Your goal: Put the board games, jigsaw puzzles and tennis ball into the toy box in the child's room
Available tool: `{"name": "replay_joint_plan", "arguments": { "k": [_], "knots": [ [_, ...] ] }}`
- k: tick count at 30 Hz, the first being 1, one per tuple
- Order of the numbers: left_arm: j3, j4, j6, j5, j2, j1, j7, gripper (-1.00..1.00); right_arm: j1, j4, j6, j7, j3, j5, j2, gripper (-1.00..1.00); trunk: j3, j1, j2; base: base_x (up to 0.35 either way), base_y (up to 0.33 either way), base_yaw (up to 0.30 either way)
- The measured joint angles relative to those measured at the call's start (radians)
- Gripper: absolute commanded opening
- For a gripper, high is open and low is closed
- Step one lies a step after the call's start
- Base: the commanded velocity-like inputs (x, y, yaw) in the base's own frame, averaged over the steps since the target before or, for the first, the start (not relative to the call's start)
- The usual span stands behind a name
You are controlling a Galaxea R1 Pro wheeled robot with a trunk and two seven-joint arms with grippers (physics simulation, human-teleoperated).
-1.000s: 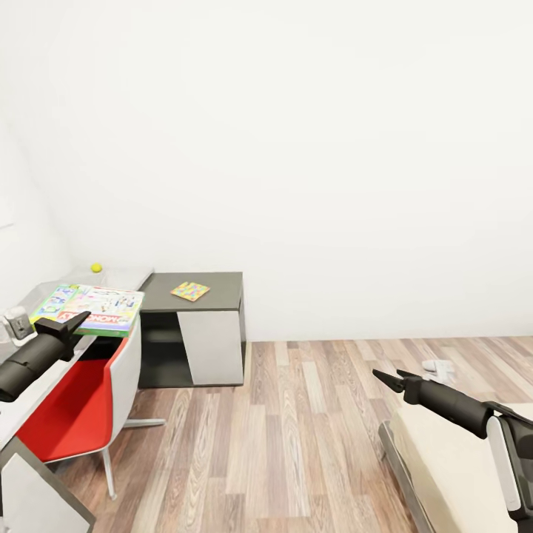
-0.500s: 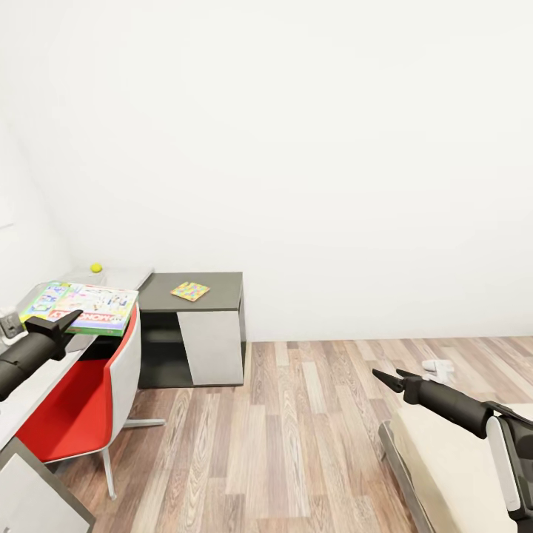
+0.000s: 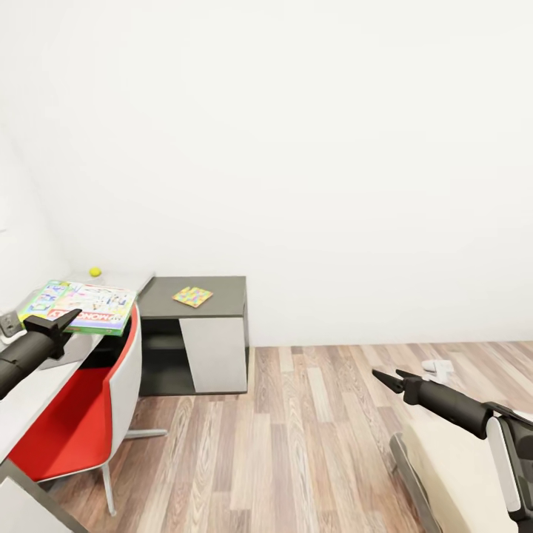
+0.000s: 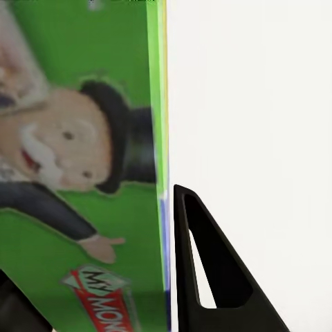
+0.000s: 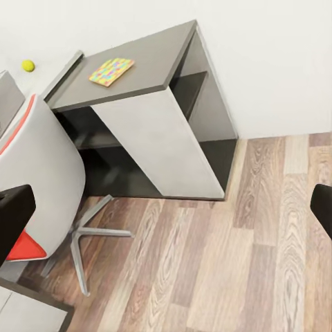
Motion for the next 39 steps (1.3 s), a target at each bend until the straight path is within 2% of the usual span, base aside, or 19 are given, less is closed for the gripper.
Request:
{"name": "replay_joint_plan", "arguments": {
  "k": [14,27,32,36,37,38,39],
  "knots": [
    [-0.001,-0.002,0.000,0.002,0.009,0.000,-0.006,-1.00,0.000,-0.001,-0.006,-0.002,0.015,-0.001,0.001,1.00,0.000,0.000,0.000,0.057,0.036,0.024],
    [-0.008,-0.002,0.000,-0.001,0.008,0.000,-0.008,-1.00,0.000,-0.001,-0.006,-0.005,0.021,0.000,0.001,1.00,0.000,0.000,0.000,0.003,0.002,0.235],
    [-0.012,-0.002,0.001,-0.004,0.010,-0.018,-0.002,-1.00,0.000,-0.001,-0.005,-0.005,0.021,0.000,0.000,1.00,-0.002,0.000,0.000,0.000,0.000,0.265],
    [-0.047,0.005,0.001,-0.003,0.010,-0.044,0.012,-1.00,0.000,-0.001,-0.005,-0.005,0.021,0.000,0.000,1.00,-0.004,0.000,0.000,0.000,0.000,0.196],
    [-0.075,0.016,0.001,-0.004,0.008,-0.071,0.025,-1.00,0.000,-0.001,-0.005,-0.004,0.020,0.000,0.000,1.00,-0.004,0.000,0.000,0.000,0.000,0.097],
    [-0.091,0.026,0.000,0.004,0.007,-0.090,0.033,-1.00,0.000,0.000,-0.005,-0.002,0.020,-0.001,0.000,1.00,-0.005,0.000,0.000,0.000,0.000,0.078],
    [-0.103,0.039,0.001,-0.007,0.006,-0.108,0.040,-1.00,0.000,0.001,-0.006,-0.001,0.019,-0.002,-0.001,1.00,-0.005,0.000,0.000,0.000,0.000,0.062]
  ]
}}
